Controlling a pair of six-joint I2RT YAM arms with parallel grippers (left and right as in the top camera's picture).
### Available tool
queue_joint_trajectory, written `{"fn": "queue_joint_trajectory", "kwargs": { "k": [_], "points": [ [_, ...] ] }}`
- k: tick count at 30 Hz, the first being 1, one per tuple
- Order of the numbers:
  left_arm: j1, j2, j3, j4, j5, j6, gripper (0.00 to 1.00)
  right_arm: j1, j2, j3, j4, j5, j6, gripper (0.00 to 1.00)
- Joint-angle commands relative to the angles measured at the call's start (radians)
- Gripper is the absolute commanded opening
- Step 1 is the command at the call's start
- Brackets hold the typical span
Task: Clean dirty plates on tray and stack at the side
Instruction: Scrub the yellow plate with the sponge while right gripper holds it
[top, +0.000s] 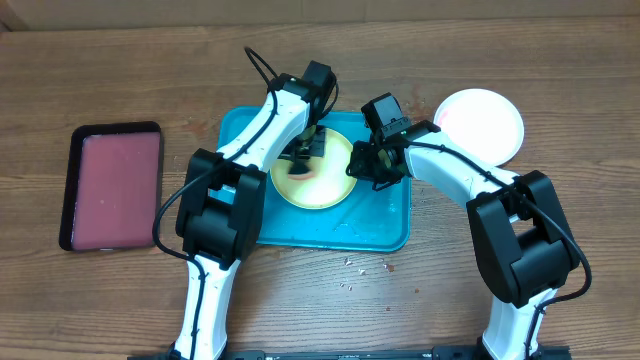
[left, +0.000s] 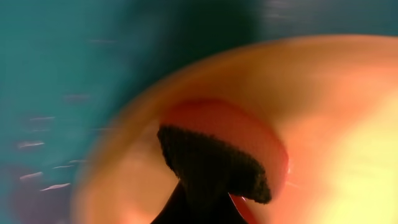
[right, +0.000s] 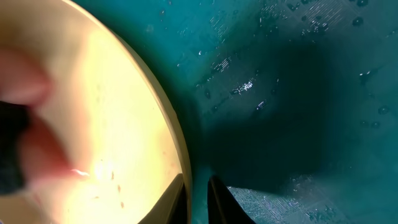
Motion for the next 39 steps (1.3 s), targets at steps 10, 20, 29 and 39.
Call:
{"fn": "queue_joint_trajectory", "kwargs": {
  "k": [10,20,29,39],
  "points": [
    [0.069,0.064,0.098,-0.068,-0.094,-0.015,0.04,-0.005,0.01,0.026,-0.002,0.015,0.001,0.13],
    [0.04,0.07,0.1,0.047,0.583,0.23,0.04,-0.005,0.01,0.026,0.006,0.014,0.001,0.13],
    [-0.015,0.109,0.1,0.049,0.538,0.23,0.04,-0.005,0.01,0.026,0.007,0.014,0.001,0.09],
    [0.016,0.114,0.1,-0.021,-0.243,-0.082,0.04,-0.005,0.01,0.026,-0.01,0.015,0.001,0.09]
  ]
}}
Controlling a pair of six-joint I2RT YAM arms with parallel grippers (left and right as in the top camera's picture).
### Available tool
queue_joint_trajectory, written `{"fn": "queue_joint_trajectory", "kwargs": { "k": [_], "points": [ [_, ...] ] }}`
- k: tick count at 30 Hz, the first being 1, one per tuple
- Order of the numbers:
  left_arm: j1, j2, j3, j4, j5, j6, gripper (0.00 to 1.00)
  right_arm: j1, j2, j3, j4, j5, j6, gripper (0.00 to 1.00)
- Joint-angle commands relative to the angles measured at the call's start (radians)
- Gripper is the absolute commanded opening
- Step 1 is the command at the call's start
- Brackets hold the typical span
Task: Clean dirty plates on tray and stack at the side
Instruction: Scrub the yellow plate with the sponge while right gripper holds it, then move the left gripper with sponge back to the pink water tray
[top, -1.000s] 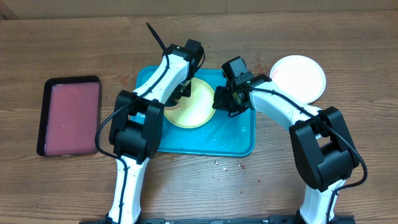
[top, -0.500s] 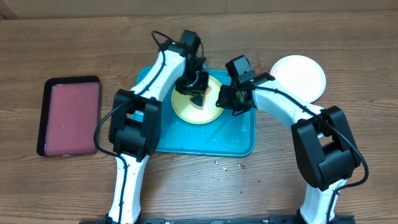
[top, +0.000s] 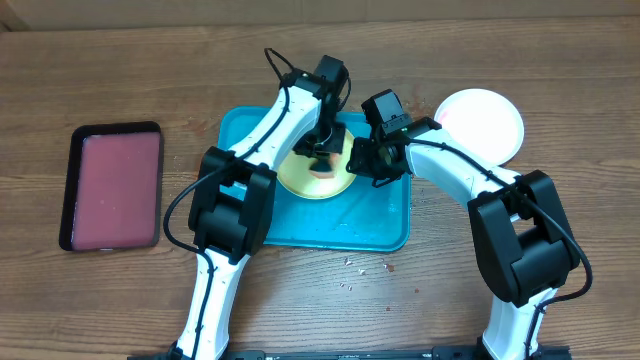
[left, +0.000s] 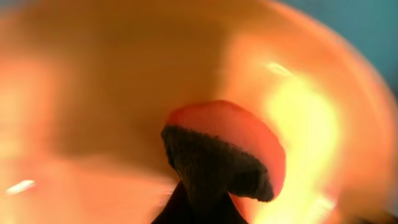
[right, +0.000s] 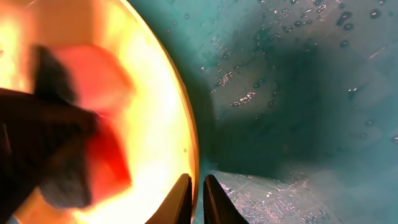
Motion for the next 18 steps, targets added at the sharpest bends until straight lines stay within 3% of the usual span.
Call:
{"fn": "queue_joint_trajectory", "kwargs": {
  "k": [1,10,15,18],
  "points": [
    [0.056,0.043,-0.021,-0.018,-0.452,-0.139,0.04,0.0,0.008,0.003,-0.003,0.007,0.001,0.09],
    [0.18,0.043,-0.018,-0.01,-0.587,-0.201,0.04,0.0,0.008,0.003,-0.037,0.052,-0.007,0.09],
    [0.26,0.042,0.08,-0.126,-0.487,-0.255,0.04,0.002,0.008,0.004,-0.031,0.051,-0.007,0.08],
    [0.306,0.032,0.171,-0.18,-0.325,-0.242,0.04,0.01,0.008,0.017,-0.029,0.028,-0.032,0.08]
  ]
}}
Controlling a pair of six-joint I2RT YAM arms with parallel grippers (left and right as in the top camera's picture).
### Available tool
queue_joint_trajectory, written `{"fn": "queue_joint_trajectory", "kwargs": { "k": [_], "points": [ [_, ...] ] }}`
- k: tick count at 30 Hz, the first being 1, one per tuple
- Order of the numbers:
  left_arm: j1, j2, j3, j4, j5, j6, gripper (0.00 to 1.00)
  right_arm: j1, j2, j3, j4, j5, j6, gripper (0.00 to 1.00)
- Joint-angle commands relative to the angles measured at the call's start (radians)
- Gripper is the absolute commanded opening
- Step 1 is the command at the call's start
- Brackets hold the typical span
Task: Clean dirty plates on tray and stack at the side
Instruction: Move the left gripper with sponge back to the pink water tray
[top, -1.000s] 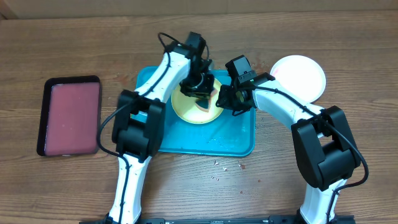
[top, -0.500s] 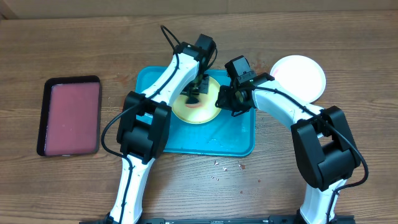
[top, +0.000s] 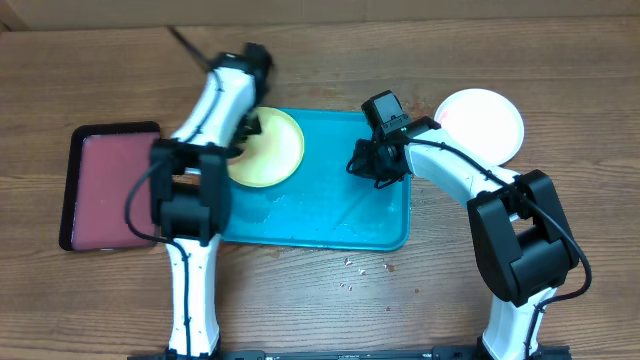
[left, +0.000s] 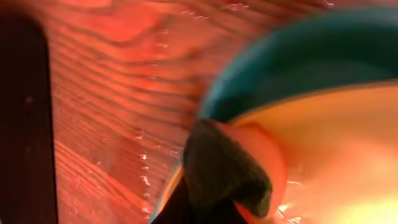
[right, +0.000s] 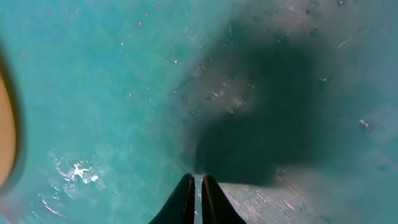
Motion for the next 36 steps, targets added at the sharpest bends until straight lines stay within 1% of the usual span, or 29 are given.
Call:
{"fn": "queue_joint_trajectory", "kwargs": {
  "k": [1,3,5,8,12,15,20,23,26,28,31,33,36],
  "points": [
    [0.043,-0.008,0.123,-0.016,0.188,0.021,0.04,0.01,0.004,0.021,0.005,-0.017,-0.031,0.08],
    [0.058,-0.016,0.164,-0.019,0.349,0.137,0.04,0.023,0.004,0.048,-0.002,-0.041,-0.038,0.12],
    [0.065,-0.021,0.195,-0.035,0.471,0.195,0.04,0.043,0.004,0.087,-0.008,-0.058,-0.046,0.22],
    [0.067,-0.029,0.213,-0.054,0.473,0.197,0.04,0.083,0.004,0.154,-0.013,-0.059,-0.05,0.41],
    [0.077,-0.051,0.22,-0.071,0.472,0.197,0.04,0.135,0.004,0.234,0.032,-0.057,-0.048,0.78],
    [0.101,-0.075,0.222,-0.083,0.46,0.178,0.04,0.159,0.005,0.245,0.112,-0.05,-0.023,0.86],
    [0.189,-0.117,0.223,-0.121,0.311,0.06,0.04,0.177,0.038,0.245,0.185,0.003,0.087,0.86],
    [0.262,-0.131,0.223,-0.159,0.257,0.014,0.04,0.181,0.079,0.245,0.22,-0.001,0.135,0.85],
    [0.343,-0.132,0.222,-0.19,0.253,-0.004,0.04,0.185,0.112,0.245,0.232,-0.003,0.174,0.83],
    [0.396,-0.132,0.222,-0.201,0.253,-0.006,0.04,0.192,0.129,0.245,0.246,-0.013,0.173,0.81],
    [0.465,-0.132,0.22,-0.207,0.266,-0.006,0.04,0.204,0.145,0.245,0.265,-0.011,0.173,0.75],
    [0.497,-0.132,0.214,-0.212,0.265,-0.005,0.04,0.213,0.15,0.245,0.283,-0.011,0.174,0.73],
    [0.529,-0.132,0.197,-0.217,0.264,-0.005,0.04,0.222,0.15,0.245,0.303,-0.003,0.193,0.67]
  ]
}}
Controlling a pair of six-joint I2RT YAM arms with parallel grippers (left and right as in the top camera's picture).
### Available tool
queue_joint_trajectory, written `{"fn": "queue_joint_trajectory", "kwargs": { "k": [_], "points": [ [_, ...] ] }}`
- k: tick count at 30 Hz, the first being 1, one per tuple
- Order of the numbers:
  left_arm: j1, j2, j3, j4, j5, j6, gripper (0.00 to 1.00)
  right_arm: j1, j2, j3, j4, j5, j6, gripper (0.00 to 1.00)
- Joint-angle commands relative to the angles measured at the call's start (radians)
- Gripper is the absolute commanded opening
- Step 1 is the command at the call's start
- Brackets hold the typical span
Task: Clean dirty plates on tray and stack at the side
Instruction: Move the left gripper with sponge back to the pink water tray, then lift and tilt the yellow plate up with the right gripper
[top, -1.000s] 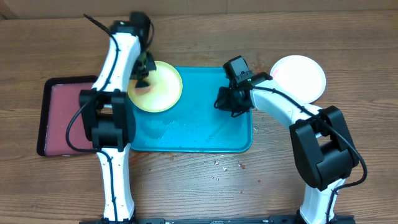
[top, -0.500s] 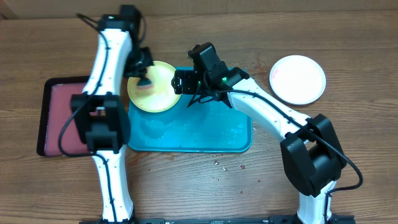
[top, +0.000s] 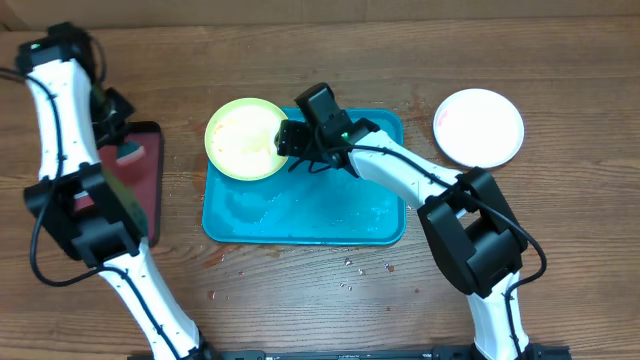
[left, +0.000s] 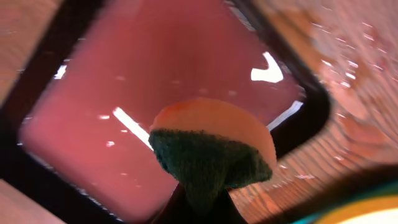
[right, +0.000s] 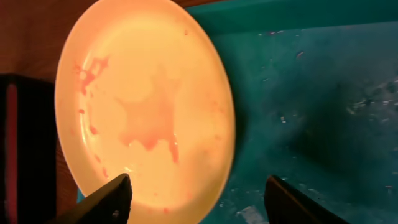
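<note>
A yellow plate (top: 243, 138) lies over the far left corner of the blue tray (top: 330, 220), partly on the wood. In the right wrist view the yellow plate (right: 149, 112) carries reddish smears. My right gripper (right: 199, 199) is open, its fingers (right: 109, 196) spread wide over the plate's right rim, nothing between them. My left gripper (left: 202, 208) is shut on an orange sponge (left: 211, 140) with a dark green scrub side, held over the black tray of pink liquid (left: 143, 81). A white plate (top: 479, 127) rests on the table at the right.
The black tray of pink liquid (top: 145, 215) lies at the left, partly behind my left arm. Wet patches show on the blue tray's floor. Small crumbs (top: 350, 265) lie on the wood before the blue tray.
My left gripper, still holding the sponge, was at the plate's left rim and is now over the pink tray. My right gripper has moved left to the plate and opened. The plate sits slightly farther left.
At first the sponge was on the yellow plate in mid-tray, with my right gripper shut at its right rim. Then the plate lay at the tray's far left corner, away from the right gripper. Now the sponge is over the pink liquid and the right gripper is open at the plate.
</note>
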Motion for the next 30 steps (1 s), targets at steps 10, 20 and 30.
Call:
{"fn": "queue_joint_trajectory", "kwargs": {
  "k": [10,20,30],
  "points": [
    [0.033,-0.032,-0.227,0.108,-0.07,-0.017,0.04,0.029,0.005,0.013,0.048,0.043,0.029,0.66],
    [0.063,-0.032,-0.274,0.158,-0.083,-0.017,0.73,0.029,0.005,0.013,0.011,0.036,0.022,0.71],
    [0.064,-0.032,-0.232,0.154,0.035,-0.006,0.8,0.023,0.005,0.093,-0.074,0.036,0.013,0.62]
  ]
}}
